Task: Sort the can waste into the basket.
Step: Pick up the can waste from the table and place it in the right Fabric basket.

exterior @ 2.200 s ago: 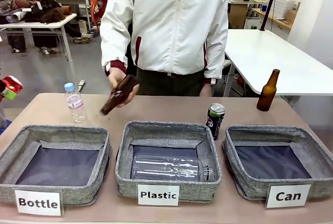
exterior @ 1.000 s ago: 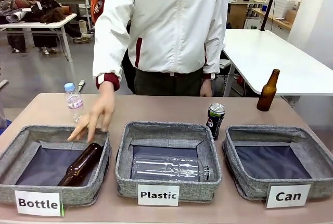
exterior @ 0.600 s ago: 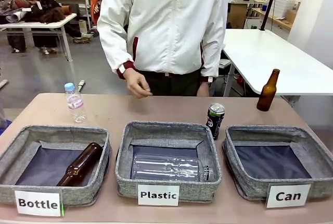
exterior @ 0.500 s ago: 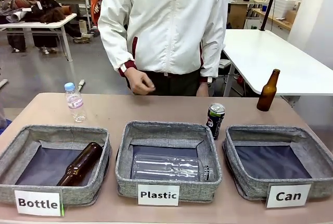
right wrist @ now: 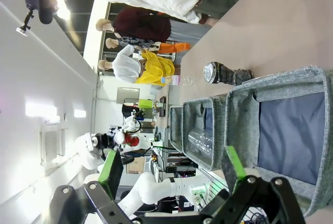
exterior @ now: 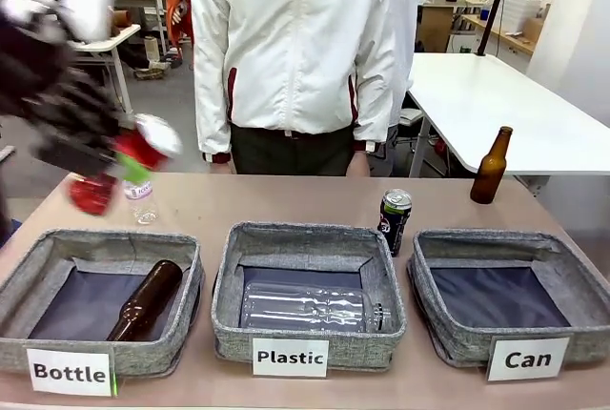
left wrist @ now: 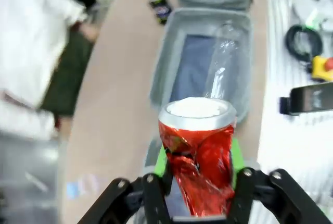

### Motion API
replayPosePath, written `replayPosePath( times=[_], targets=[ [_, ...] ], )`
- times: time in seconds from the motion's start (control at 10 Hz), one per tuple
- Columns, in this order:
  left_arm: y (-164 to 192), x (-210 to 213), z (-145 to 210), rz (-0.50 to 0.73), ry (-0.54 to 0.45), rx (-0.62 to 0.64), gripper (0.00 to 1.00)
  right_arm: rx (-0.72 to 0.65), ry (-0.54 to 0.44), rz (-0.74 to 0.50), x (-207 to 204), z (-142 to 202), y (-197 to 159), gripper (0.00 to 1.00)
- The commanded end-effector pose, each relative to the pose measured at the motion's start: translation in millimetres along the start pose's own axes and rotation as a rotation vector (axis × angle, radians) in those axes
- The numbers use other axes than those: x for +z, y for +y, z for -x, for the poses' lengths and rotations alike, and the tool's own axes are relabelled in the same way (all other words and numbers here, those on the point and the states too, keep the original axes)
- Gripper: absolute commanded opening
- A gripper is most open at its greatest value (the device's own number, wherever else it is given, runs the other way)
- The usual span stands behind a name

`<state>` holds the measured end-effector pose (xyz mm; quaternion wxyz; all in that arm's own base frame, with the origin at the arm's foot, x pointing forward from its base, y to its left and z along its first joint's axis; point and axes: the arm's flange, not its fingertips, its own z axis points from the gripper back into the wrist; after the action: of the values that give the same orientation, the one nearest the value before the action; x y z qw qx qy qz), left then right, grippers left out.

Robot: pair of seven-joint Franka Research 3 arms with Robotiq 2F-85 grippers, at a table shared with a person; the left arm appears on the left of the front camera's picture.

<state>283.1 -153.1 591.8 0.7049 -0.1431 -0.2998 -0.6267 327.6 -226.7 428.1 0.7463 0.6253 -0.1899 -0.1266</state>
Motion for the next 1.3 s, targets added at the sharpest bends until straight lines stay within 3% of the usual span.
replayPosePath(
  times=[0.0,0.1,0.2,0.4,0.5,0.9,1.0,1.2],
  targets=[
    [-13.9,-68.2,-57.7,-0.053,0.038,-0.278,0.51,0.021,0.012,0.002,1.2,1.0,0.7,1.0],
    [-25.6,-101.9,-94.4,-0.036,0.097,-0.36,0.51,0.021,0.012,0.002,1.2,1.0,0.7,1.0],
    [-21.8,-131.9,-117.5,-0.006,0.188,-0.303,0.51,0.021,0.012,0.002,1.2,1.0,0.7,1.0],
    [1.2,-150.7,-122.5,0.017,0.246,-0.232,0.51,0.021,0.012,0.002,1.2,1.0,0.7,1.0],
    [-54.2,-144.7,-119.6,0.014,0.143,-0.367,0.51,0.021,0.012,0.002,1.2,1.0,0.7,1.0],
    [-41.5,-154.3,-127.7,0.023,0.168,-0.367,0.51,0.021,0.012,0.002,1.2,1.0,0.7,1.0],
    [-51.1,-158.6,-136.2,0.066,0.011,-0.324,0.51,-0.001,0.002,0.0,-0.5,0.0,-0.2,1.0],
    [-52.6,-209.4,-211.4,0.175,-0.115,-0.416,0.51,-0.019,0.087,0.064,14.5,1.8,12.1,1.0]
  ],
)
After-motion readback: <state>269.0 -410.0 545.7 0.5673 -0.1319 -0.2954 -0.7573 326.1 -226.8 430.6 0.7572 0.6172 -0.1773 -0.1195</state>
